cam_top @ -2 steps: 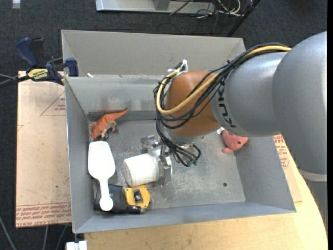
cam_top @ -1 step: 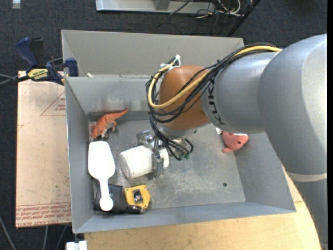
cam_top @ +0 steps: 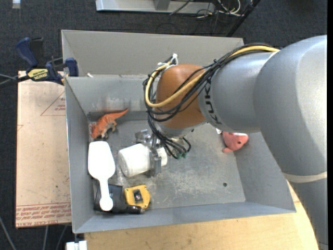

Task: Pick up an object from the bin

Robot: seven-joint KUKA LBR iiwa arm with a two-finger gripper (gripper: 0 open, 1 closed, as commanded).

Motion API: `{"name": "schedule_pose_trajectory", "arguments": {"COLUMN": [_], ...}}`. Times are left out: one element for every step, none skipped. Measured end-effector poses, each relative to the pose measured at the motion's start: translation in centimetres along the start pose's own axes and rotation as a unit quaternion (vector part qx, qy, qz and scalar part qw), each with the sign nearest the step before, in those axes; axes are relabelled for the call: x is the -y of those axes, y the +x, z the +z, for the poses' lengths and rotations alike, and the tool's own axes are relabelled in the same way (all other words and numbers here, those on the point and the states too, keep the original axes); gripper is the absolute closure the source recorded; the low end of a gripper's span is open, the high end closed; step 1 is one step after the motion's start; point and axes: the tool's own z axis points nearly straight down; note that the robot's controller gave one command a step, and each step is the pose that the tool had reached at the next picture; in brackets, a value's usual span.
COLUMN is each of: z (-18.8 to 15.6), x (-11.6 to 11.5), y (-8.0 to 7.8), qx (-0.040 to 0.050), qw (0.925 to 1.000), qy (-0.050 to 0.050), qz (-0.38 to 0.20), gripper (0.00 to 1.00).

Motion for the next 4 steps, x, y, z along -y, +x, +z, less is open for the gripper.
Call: {"name": "schedule_pose_trajectory", "arguments": {"z": [0.5,0.5,-10.9,-10.9], "x": [-5.4,-5.4,-4.8,-4.8], "y": [-2.7,-2.7,-4.3,-4.2], "qx": [0.0075,0.0075,0.0096,0.0093], "qw": [0.9892,0.9892,0.9903,0.9903], "qy": [0.001,0.0,0.0,0.0], "qz": [-0.146,-0.146,-0.138,-0.138], "gripper": [1.0,1.0,1.0,1.0]}}
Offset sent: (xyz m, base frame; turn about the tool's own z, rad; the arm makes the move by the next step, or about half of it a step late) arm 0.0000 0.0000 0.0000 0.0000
